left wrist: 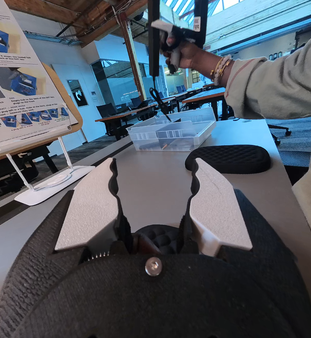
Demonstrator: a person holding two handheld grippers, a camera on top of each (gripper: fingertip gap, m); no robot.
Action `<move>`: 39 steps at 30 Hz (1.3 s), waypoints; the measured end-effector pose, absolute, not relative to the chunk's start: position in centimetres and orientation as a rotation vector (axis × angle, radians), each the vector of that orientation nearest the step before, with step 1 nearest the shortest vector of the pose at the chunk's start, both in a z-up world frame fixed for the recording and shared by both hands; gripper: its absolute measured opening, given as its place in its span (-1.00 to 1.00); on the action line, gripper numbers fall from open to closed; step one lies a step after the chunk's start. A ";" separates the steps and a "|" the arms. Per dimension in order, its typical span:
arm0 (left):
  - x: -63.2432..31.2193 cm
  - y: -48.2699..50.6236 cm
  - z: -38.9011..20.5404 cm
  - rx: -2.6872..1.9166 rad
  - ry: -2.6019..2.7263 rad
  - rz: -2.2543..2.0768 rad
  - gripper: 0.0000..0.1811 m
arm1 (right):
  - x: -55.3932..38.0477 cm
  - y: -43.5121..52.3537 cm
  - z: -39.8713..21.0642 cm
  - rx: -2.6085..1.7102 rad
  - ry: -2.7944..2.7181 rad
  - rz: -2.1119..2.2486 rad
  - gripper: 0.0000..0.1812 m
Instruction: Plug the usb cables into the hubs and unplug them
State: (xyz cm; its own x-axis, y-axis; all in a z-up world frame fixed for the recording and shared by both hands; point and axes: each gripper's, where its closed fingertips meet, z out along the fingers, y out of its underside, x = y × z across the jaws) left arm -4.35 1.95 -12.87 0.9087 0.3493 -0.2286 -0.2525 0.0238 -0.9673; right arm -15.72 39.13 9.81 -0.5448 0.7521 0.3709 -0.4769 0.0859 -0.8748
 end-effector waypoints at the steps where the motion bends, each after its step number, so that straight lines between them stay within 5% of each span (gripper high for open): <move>1: -4.4 1.9 -12.9 -1.476 -0.081 0.467 -0.14 | -16.7 39.4 8.5 -0.331 -1.467 1.576 -0.41; 19: -4.5 1.8 -12.9 -1.468 -0.093 0.449 -0.15 | -23.1 45.9 -13.9 -1.658 -1.577 1.698 -0.39; 21: -4.6 1.9 -12.9 -1.469 -0.097 0.445 -0.16 | -22.4 46.3 -15.1 -1.707 -1.647 1.524 -0.30; 26: -4.6 1.9 -12.9 -1.471 -0.099 0.446 -0.16 | -20.3 51.0 -16.2 -1.651 -1.769 0.679 0.32; 32: -4.5 2.0 -13.0 -1.474 -0.084 0.459 -0.16 | -19.9 52.4 -18.6 -1.463 -1.984 0.157 -0.02; 36: -4.4 1.9 -12.7 -1.463 -0.084 0.477 -0.18 | -21.5 50.5 -16.9 -1.405 -1.875 0.378 -0.25; 39: -4.0 1.7 -11.8 -1.491 -0.089 0.528 -0.19 | -20.3 46.1 -12.5 -1.299 -1.789 0.690 -0.07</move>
